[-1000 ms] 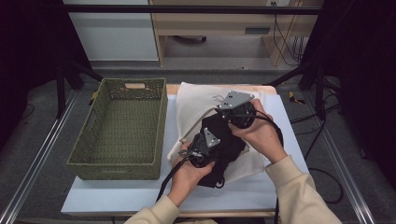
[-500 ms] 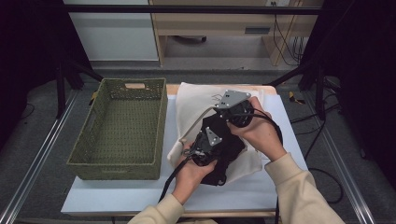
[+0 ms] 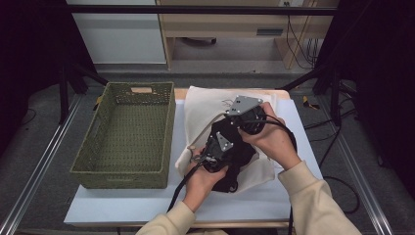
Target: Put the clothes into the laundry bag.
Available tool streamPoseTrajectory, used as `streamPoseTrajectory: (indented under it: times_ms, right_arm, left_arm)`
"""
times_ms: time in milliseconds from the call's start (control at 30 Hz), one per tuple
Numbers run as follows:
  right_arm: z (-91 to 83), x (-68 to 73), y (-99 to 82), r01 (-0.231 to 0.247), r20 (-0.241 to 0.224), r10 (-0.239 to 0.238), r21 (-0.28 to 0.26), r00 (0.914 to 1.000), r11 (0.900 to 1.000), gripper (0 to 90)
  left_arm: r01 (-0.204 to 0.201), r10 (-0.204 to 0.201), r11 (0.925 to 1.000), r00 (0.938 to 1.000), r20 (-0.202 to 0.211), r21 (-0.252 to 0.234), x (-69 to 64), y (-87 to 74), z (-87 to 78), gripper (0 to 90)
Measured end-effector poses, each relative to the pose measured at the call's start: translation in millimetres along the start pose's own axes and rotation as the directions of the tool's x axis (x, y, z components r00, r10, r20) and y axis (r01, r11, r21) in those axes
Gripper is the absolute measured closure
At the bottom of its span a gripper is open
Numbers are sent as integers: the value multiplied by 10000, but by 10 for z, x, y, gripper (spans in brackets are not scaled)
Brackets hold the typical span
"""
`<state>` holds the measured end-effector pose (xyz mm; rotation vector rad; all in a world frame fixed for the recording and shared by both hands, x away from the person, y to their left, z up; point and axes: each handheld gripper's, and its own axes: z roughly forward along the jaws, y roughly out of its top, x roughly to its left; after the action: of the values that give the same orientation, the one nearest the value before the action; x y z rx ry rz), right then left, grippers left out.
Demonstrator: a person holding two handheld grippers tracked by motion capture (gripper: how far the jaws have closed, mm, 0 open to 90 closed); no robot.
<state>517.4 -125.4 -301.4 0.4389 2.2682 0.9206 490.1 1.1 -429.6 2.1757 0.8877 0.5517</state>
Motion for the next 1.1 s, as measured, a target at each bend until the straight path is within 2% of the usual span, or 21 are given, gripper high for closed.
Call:
streamPoseTrajectory:
  times_ms: [167,233,300,867,1100]
  right_arm:
    - [-5,-14,-13,-24,-8,24,26,10000,10000,870]
    - [-5,-20,-21,2,4,-2,27,10000,10000,870]
    - [0,-17,-34,-4,16,4,48,10000,10000,870]
    - [37,0,-68,-25,-75,26,106,10000,9999,869]
    - [33,6,-63,-75,-69,75,63,9999,10000,869]
  left_arm:
    - [142,-144,9999,9998,-161,-89,27,15,49,546]
    - [44,-44,10000,9997,-245,-19,42,25,79,546]
    - [161,-161,9999,9995,-271,9,52,23,117,546]
    - [-93,98,9999,9979,-646,70,82,-57,240,535]
    - [-18,9,9999,9963,-855,-101,93,-44,295,532]
